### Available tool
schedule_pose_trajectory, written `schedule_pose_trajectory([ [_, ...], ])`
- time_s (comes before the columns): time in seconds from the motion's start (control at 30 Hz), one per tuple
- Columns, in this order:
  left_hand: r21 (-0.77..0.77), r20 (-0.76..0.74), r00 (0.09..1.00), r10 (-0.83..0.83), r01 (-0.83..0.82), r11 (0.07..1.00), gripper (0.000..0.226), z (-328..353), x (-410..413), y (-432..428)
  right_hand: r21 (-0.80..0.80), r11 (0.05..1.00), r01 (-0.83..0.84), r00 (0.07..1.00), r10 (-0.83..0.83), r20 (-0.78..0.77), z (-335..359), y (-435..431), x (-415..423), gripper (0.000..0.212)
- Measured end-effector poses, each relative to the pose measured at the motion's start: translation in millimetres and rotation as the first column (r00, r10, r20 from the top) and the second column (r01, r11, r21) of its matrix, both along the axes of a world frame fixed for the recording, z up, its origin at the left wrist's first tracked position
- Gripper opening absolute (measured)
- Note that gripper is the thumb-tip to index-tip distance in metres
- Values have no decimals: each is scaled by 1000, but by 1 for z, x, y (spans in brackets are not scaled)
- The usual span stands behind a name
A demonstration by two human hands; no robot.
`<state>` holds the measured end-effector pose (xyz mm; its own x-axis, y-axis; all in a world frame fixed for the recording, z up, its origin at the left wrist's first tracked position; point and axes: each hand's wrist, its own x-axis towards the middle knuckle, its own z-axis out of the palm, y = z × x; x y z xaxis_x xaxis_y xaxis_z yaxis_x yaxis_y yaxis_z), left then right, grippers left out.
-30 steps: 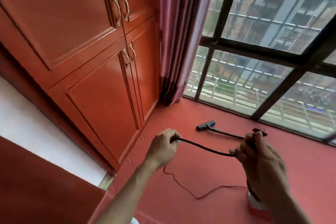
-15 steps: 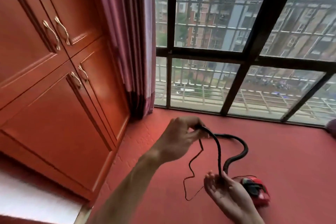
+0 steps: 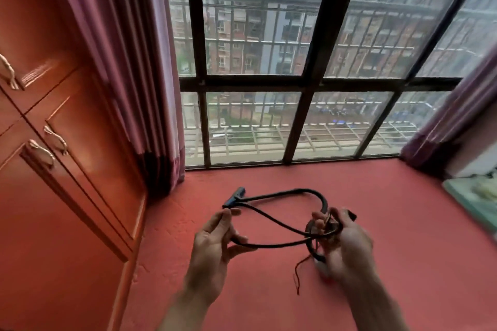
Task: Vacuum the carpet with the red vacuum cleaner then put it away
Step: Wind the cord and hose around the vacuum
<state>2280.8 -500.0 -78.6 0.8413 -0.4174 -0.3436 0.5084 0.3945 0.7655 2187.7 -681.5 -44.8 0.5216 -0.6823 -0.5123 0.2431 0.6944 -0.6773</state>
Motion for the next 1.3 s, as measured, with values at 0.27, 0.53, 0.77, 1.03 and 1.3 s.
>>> schedule_pose_trajectory([
  [0.27,-95,-425,890,-167,139,986,15,-64,-30,-15,-464,883,-73,947,-84,-309,27,57,-16,24],
  [0.53,-412,-482,619,-619,464,784,45,-58,-69,-40,-459,888,-1,966,-118,-231,59,88,-80,60],
  [0.77,-533,-545,620,-564,263,804,45,-32,-83,-75,-377,871,314,927,-367,-75,49,84,-131,53],
  [1.03,-204,-403,811,-424,372,906,13,-14,-93,-84,270,858,438,846,-495,198,-44,20,-177,40],
  [1.3,599,265,764,-589,348,721,21,-19,-85,-79,565,763,314,940,-334,-71,-126,-12,-141,41],
])
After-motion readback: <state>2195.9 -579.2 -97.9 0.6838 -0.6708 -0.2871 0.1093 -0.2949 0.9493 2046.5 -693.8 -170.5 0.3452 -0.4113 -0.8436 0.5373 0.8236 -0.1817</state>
